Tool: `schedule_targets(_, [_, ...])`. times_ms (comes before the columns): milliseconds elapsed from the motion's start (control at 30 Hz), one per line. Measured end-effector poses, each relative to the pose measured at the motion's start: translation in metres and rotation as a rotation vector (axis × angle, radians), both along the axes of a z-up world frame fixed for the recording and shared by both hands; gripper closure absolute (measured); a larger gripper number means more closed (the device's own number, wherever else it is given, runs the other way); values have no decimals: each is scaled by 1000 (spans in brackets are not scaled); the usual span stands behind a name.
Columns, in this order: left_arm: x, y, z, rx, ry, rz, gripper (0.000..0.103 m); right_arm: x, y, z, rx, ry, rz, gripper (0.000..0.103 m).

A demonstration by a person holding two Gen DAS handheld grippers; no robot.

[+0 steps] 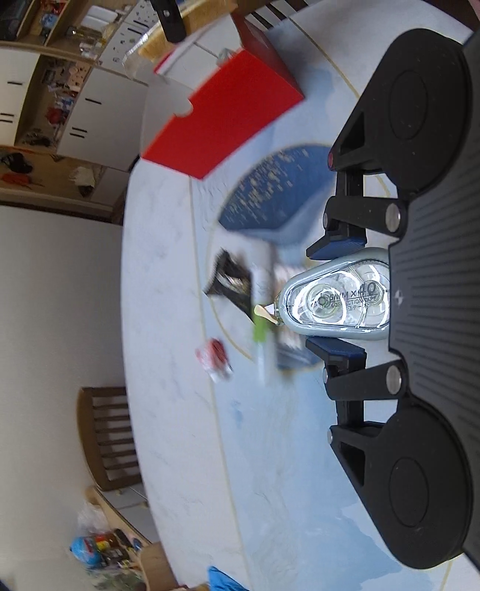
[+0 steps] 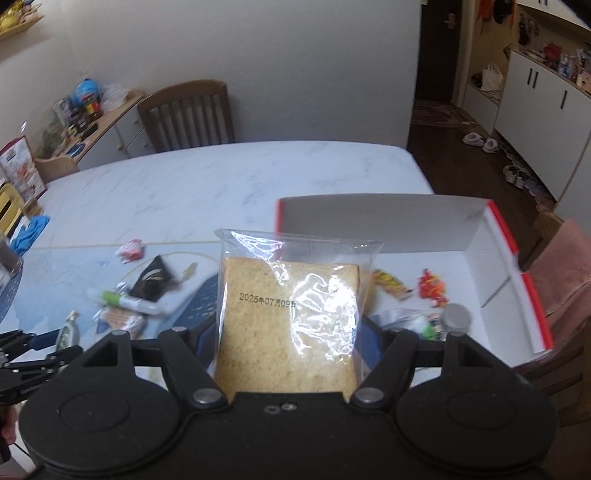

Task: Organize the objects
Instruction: 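Carry the bread bag and correction tape with both tools over the shoebox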

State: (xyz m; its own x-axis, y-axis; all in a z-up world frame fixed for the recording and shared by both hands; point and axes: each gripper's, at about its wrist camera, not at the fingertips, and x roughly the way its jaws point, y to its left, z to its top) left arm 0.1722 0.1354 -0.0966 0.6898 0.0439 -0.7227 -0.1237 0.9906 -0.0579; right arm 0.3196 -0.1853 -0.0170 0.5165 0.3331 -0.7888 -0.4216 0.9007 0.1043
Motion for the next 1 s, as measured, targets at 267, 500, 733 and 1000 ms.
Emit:
schedule_targets(267, [36,-47,33,-8,-47,-61,59,34,-51,0,8,-33,-50,31])
schedule_targets(500, [81,-98,57,-26,-67,-155,59,59,-84,-13,5,-31,-82,31])
schedule_targets(733, [126,-151,65,-24,-63,-258,59,77,-113,-22,7,-28,-112,31])
schedule_targets(1000, [174,-198,55,-3,-17,-336,59,92,-132,-34,10,-14,-115,31])
